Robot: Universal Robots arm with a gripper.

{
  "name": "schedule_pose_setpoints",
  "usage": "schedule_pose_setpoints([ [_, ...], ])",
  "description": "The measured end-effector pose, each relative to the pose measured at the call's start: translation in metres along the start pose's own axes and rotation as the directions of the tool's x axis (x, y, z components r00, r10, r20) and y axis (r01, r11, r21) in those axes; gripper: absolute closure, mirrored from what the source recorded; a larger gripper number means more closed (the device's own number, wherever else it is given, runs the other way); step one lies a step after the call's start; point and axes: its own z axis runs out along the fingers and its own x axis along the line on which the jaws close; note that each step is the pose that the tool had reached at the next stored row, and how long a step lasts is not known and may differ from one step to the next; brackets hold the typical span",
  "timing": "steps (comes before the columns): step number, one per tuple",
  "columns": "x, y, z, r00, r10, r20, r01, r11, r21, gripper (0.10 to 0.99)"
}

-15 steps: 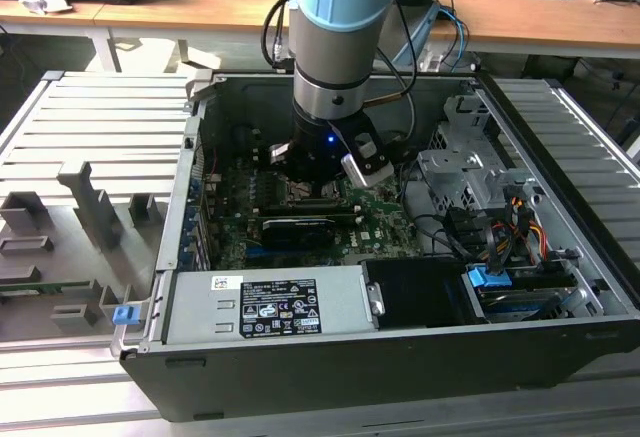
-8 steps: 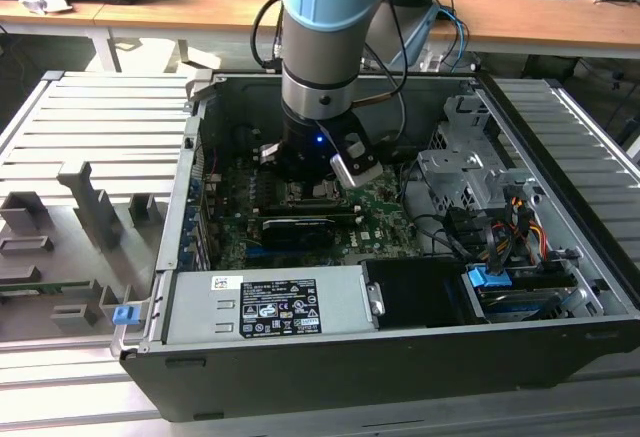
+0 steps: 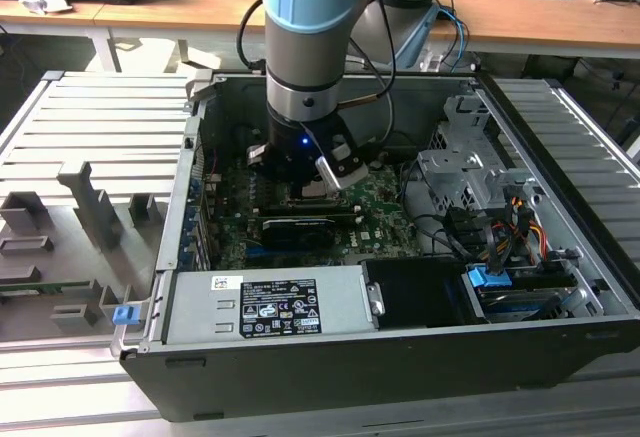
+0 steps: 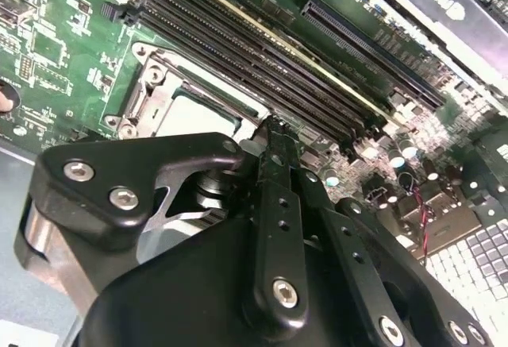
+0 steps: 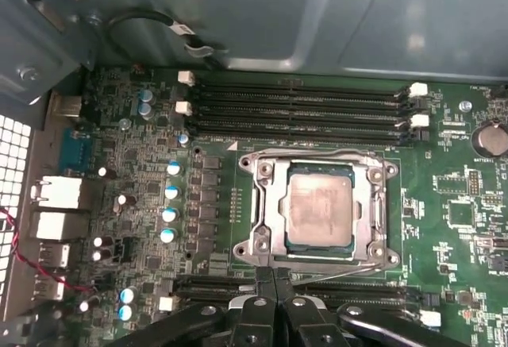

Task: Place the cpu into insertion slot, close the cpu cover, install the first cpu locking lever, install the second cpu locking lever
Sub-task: 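Install the second cpu locking lever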

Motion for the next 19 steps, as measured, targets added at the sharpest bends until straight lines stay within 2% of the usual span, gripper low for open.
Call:
schedule_pose_setpoints([
  [1,0.0,-0.0004,0.0006,1.0,-0.002,0.0001,0.002,1.0,-0.007,0.98],
  [3,0.0008,-0.004,0.002,1.0,-0.009,0.0003,0.009,0.9995,-0.032,0.98],
  [6,0.0015,-0.0098,0.001,1.0,-0.009,0.0004,0.009,0.9994,-0.034,0.98],
  [7,0.0016,-0.0113,0.0007,1.0,-0.009,0.0006,0.009,0.9992,-0.039,0.98],
  [10,0.0026,-0.0151,0.0004,1.0,-0.009,0.0017,0.009,0.9984,-0.056,0.98],
  [11,0.0029,-0.0164,0.001,1.0,-0.009,0.0023,0.009,0.9979,-0.065,0.98],
  [14,0.0034,-0.0175,0.0039,1.0,-0.009,0.0034,0.009,0.9966,-0.082,0.98],
  [19,0.0037,-0.0185,0.0086,0.9999,-0.009,0.0038,0.01,0.996,-0.089,0.98],
])
